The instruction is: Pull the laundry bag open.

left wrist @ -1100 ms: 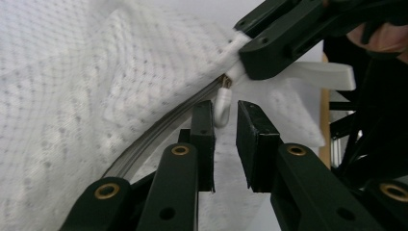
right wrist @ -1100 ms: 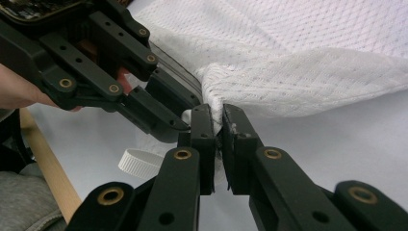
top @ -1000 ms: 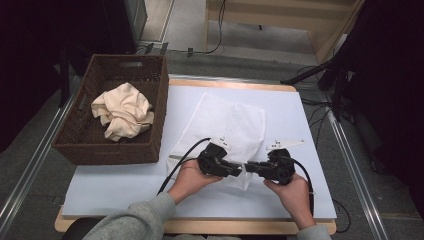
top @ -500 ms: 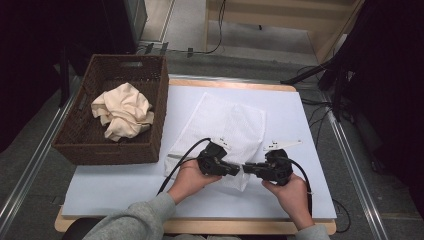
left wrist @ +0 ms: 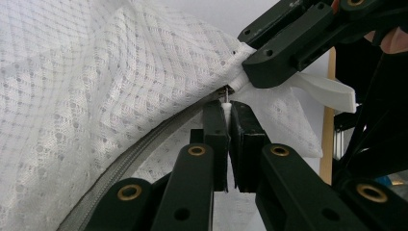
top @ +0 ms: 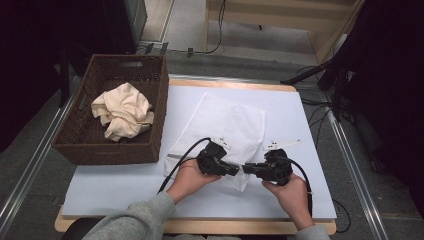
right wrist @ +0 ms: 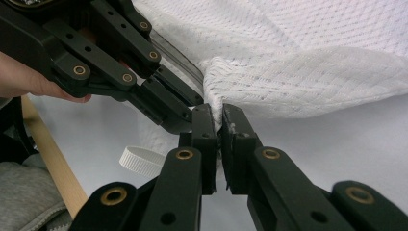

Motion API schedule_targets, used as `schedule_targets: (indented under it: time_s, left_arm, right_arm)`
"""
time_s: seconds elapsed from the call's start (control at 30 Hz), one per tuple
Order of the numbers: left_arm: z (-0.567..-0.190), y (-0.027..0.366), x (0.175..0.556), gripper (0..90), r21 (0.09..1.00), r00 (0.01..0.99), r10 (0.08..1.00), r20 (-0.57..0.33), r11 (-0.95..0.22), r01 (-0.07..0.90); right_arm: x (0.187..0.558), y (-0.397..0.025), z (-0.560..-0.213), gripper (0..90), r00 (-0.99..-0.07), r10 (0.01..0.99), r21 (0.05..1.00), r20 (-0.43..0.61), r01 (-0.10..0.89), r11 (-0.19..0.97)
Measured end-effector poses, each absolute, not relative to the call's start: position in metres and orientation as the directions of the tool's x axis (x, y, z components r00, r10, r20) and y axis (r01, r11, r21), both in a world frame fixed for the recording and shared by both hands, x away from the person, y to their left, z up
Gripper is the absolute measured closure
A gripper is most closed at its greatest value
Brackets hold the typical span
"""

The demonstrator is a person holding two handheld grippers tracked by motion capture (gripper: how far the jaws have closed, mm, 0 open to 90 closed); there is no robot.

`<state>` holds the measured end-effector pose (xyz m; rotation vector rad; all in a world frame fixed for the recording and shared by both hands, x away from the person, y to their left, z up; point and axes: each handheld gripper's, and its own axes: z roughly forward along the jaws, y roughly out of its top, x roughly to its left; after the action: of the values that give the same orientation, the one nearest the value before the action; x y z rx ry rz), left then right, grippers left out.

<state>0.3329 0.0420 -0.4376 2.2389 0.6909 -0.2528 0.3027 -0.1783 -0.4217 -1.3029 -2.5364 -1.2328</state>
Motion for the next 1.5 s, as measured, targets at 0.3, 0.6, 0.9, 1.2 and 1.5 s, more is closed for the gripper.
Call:
schedule_targets:
  time_s: [0.3, 0.6, 0.9, 1.2, 1.5]
  left_arm:
    - [-0.44, 0.053, 0.342, 87.2, 0.58, 0.804, 0.453, -0.385, -0.559, 0.592]
    - [-0.439, 0.056, 0.343, 86.9, 0.581, 0.805, 0.448, -0.39, -0.558, 0.592]
    - [-0.437, 0.061, 0.345, 86.9, 0.583, 0.799, 0.45, -0.399, -0.548, 0.6]
    - [-0.436, 0.065, 0.347, 86.9, 0.583, 0.797, 0.458, -0.394, -0.546, 0.602]
    - [-0.436, 0.066, 0.347, 86.8, 0.581, 0.797, 0.459, -0.392, -0.549, 0.602]
  right_arm:
    - [0.304, -0.187, -0.419, 86.8, -0.628, 0.684, 0.637, 0.37, 0.708, 0.306]
    - [0.307, -0.193, -0.422, 86.5, -0.621, 0.685, 0.633, 0.381, 0.715, 0.297]
    - [0.307, -0.196, -0.422, 86.3, -0.616, 0.688, 0.63, 0.383, 0.719, 0.293]
    - [0.309, -0.204, -0.421, 86.1, -0.59, 0.712, 0.619, 0.381, 0.735, 0.279]
    - [0.309, -0.209, -0.422, 85.9, -0.583, 0.72, 0.619, 0.376, 0.736, 0.273]
